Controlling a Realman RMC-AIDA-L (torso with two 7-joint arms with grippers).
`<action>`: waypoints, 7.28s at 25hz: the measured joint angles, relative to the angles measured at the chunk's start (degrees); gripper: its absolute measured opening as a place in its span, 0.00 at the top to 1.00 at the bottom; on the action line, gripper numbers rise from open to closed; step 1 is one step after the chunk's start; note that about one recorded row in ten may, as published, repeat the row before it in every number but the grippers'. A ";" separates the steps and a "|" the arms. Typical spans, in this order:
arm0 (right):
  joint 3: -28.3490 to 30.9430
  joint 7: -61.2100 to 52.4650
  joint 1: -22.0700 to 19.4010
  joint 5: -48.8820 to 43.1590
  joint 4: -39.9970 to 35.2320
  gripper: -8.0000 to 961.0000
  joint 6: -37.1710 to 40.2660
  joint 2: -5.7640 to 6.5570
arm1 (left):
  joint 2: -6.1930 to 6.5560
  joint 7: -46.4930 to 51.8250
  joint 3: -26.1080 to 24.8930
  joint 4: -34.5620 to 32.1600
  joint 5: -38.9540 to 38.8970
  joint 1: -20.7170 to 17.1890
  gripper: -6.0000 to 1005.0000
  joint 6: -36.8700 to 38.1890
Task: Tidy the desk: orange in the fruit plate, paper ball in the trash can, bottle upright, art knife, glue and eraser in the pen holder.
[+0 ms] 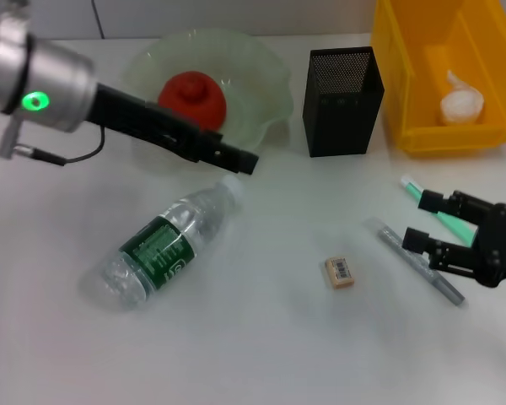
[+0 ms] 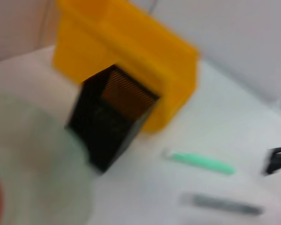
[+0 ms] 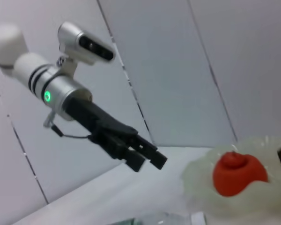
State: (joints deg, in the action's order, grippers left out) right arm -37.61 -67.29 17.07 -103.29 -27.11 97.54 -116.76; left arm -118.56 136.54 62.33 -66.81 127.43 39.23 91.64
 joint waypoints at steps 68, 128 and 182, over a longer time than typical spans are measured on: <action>0.06 2.08 1.32 -1.63 5.84 0.17 -5.33 -1.46 | -0.21 0.38 32.37 -8.56 0.20 -8.26 0.57 -26.46; 15.05 -4.31 5.68 0.33 3.80 0.17 -5.46 -1.95 | -0.01 -81.81 12.03 30.42 -71.68 -22.67 0.24 -6.14; -28.96 -75.92 28.96 -55.98 -21.58 0.67 -25.94 -2.37 | 4.42 -73.19 3.98 33.28 -39.53 -21.41 0.19 2.35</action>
State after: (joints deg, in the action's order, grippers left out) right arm -66.57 -143.21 46.03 -159.27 -48.69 71.60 -119.12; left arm -114.14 63.35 66.31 -33.53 87.89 17.82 93.99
